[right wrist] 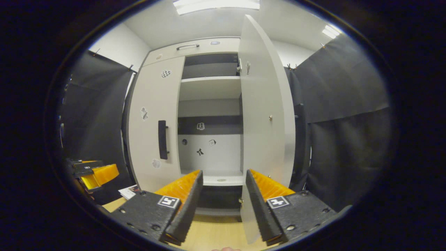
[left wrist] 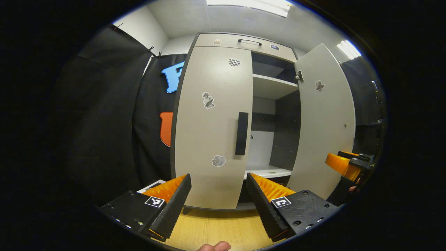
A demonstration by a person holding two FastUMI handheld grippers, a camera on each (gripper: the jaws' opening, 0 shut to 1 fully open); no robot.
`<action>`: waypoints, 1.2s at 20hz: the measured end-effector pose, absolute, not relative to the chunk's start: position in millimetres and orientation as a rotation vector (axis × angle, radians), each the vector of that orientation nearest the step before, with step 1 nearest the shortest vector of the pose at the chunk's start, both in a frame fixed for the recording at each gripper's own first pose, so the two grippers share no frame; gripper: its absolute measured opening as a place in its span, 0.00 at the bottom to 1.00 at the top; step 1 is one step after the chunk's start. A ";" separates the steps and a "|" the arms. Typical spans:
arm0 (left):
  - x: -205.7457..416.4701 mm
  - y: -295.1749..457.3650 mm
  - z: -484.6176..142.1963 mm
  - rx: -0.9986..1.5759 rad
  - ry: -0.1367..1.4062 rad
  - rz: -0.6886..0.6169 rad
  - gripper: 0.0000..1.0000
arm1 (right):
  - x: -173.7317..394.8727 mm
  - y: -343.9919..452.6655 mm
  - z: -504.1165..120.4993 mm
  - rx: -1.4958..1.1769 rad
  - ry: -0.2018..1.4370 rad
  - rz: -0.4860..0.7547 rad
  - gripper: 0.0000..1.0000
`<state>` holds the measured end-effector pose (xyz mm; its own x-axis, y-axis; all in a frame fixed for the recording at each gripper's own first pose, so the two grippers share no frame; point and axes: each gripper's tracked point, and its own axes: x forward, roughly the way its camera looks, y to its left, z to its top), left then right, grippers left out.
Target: Open the right door of the double-door shoe cabinet with the right hand, and open the left door with the left hand.
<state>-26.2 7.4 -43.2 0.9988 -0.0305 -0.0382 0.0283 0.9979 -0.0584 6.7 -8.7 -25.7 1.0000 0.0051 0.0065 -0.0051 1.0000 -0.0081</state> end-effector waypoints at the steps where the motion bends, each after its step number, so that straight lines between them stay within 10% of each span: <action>1: -19.6 3.2 -39.8 -0.054 0.036 -0.041 0.95 | 7.7 -8.0 -27.7 -0.006 -0.006 0.011 0.90; 24: 190.9 -54.4 3.5 0.054 -0.013 -0.029 0.96 | -2.1 -19.1 -19.7 -0.048 -0.050 0.045 1.00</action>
<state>190.9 -54.4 3.5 0.9995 -0.0294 0.0123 0.0287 0.9981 0.0545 -2.1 -19.1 -19.7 0.9977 0.0458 0.0493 -0.0434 0.9979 -0.0488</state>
